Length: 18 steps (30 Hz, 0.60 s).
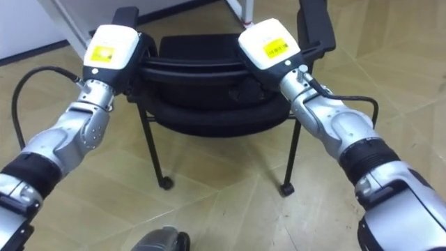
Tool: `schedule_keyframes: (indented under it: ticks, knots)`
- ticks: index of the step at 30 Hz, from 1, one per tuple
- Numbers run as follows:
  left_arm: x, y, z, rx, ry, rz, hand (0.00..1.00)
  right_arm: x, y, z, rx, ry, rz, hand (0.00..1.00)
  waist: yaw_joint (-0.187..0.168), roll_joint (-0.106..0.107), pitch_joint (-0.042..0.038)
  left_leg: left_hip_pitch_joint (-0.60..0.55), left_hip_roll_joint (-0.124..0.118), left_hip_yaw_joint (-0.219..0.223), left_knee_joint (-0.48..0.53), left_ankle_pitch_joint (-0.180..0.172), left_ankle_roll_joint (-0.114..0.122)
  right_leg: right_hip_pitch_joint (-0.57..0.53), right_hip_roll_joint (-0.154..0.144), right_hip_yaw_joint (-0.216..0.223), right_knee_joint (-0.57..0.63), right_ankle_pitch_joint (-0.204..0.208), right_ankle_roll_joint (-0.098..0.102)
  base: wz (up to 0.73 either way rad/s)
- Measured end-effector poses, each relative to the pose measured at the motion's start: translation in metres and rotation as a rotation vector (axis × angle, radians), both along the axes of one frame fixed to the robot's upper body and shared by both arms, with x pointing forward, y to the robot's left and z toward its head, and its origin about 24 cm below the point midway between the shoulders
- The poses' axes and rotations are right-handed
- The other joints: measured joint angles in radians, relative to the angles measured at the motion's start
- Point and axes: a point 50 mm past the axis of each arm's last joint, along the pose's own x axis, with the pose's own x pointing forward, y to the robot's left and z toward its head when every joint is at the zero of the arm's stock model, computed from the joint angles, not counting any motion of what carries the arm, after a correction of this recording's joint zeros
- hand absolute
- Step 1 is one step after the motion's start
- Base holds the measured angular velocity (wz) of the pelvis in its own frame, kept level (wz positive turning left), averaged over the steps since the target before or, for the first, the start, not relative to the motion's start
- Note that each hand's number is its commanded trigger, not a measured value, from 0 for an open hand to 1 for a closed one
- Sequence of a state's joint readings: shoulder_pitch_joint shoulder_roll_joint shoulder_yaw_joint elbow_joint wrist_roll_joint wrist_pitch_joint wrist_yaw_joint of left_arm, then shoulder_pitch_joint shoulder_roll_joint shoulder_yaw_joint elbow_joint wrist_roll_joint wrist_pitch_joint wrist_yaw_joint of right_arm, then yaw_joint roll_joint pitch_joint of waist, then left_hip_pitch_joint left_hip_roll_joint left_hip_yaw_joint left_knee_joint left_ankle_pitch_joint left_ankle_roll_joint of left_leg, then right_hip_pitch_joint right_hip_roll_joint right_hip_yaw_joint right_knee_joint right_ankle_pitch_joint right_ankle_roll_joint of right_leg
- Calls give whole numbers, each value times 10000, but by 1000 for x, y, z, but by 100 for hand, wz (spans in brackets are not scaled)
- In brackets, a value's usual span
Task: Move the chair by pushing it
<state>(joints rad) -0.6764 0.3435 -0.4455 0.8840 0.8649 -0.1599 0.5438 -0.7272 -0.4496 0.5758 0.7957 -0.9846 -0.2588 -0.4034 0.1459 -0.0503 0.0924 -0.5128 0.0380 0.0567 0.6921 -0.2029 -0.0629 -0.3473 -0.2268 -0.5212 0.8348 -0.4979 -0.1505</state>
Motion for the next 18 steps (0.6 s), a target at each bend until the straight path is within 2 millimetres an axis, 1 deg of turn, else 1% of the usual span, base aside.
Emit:
schedule_keyframes:
  ticks: [1, 2, 3, 4, 5, 6, 7, 8, 9, 10, 11, 12, 13, 14, 15, 16, 17, 18]
  knots:
    - [0, -1, 0, -9, -19, -5, 100, 0, 0, 0, 4, 3, -10, 100, 22, -40, -6, 22, -73, 11, -28, -6, 21, 33, -52, -13, 3, -96, 190, 18]
    - [-1, -1, 0, 4, -18, -2, 100, 0, -1, -2, 2, 25, -36, 100, 17, -99, -5, 73, -203, 51, -118, -11, 114, 92, -143, -28, 12, -211, 406, 23]
    - [-1, -2, -1, 9, 10, -6, 100, -1, -1, -3, 15, 45, -56, 100, 10, -113, -3, 126, -270, 165, -195, -80, 224, 161, -164, -28, 6, -292, 635, 25]
    - [-3, -3, -5, 25, 144, -19, 100, -3, -2, -9, 45, 188, -101, 100, 27, -108, -15, 300, -463, 205, -282, -231, 512, 397, -176, 2, -3, -410, 1451, 4]
    - [-7, -1, -11, 65, 276, -10, 100, -6, 0, -15, 70, 389, -79, 100, 152, -134, -68, 530, -541, 220, -338, -316, 643, 550, -153, 317, 156, -259, 2082, -5]
    - [-8, 0, -13, 105, 317, -7, 100, -7, 1, -18, 59, 452, -46, 100, 202, -133, -79, 591, -574, 213, -270, -354, 685, 497, -156, 579, 461, -86, 2212, 0]
    - [-9, 2, -15, 121, 347, -12, 100, -8, 6, -22, 179, 512, 35, 100, 188, -162, -61, 672, -694, 203, 57, -611, 807, 303, -190, 1182, 1269, 244, 1801, 21]
    - [-9, 3, -16, 133, 392, -9, 100, -9, 6, -24, 235, 588, 15, 100, 181, -164, -61, 683, -718, 218, 514, -981, 854, 84, -233, 1587, 2068, 513, 1519, 25]
    - [-10, 3, -16, 147, 411, -7, 100, -9, 7, -25, 248, 615, -3, 100, 201, -154, -67, 673, -712, 208, 719, -1155, 859, -25, -294, 1634, 2442, 669, 1469, 13]
    - [-9, 4, -15, 191, 385, -4, 100, -9, 9, -26, 301, 646, -9, 100, 233, -104, -86, 642, -665, 77, 1040, -1406, 906, -175, -343, 1627, 2953, 1030, 1344, 15]
    - [-8, 6, -13, 293, 369, -25, 100, -9, 8, -27, 415, 690, -105, 100, 231, -47, -80, 632, -648, -176, 1234, -1554, 928, -223, -314, 1600, 3211, 1393, 1142, 21]
    - [-7, 6, -12, 351, 374, -52, 100, -9, 8, -28, 464, 686, -154, 100, 232, -26, -68, 648, -621, -283, 1280, -1608, 933, -225, -288, 1583, 3307, 1585, 1135, 30]
    - [-6, 4, -10, 433, 332, -145, 100, -10, 8, -29, 566, 630, -198, 100, 201, 137, -14, 719, -490, -590, 1422, -1695, 986, -426, -115, 1639, 3544, 2108, 1195, 24]
    - [-3, 5, -6, 535, 232, -200, 100, -10, 9, -28, 674, 535, -245, 100, 229, 229, 22, 710, -486, -831, 1432, -1738, 986, -774, 163, 1936, 3630, 1953, 1430, 18]
    - [-3, 6, -5, 562, 186, -187, 100, -9, 10, -28, 707, 494, -256, 100, 278, 214, 18, 709, -484, -889, 1392, -1738, 985, -1019, 277, 2109, 3531, 1682, 1491, 18]
    - [-1, 7, -3, 582, 126, -176, 100, -9, 11, -27, 737, 423, -286, 100, 272, 163, -14, 718, -480, -1013, 1368, -1736, 980, -1430, 401, 2310, 2997, 1443, 1483, 30]
    - [-1, 7, -2, 611, 105, -185, 100, -9, 12, -27, 750, 410, -278, 100, 272, 119, -8, 765, -490, -1033, 1385, -1740, 957, -1710, 400, 2439, 1991, 1461, 1476, 35]
    - [-1, 8, -3, 624, 103, -176, 100, -9, 12, -27, 764, 417, -267, 100, 275, 70, 8, 823, -511, -1047, 1423, -1779, 910, -1802, 385, 2480, 1417, 1517, 1470, 29]
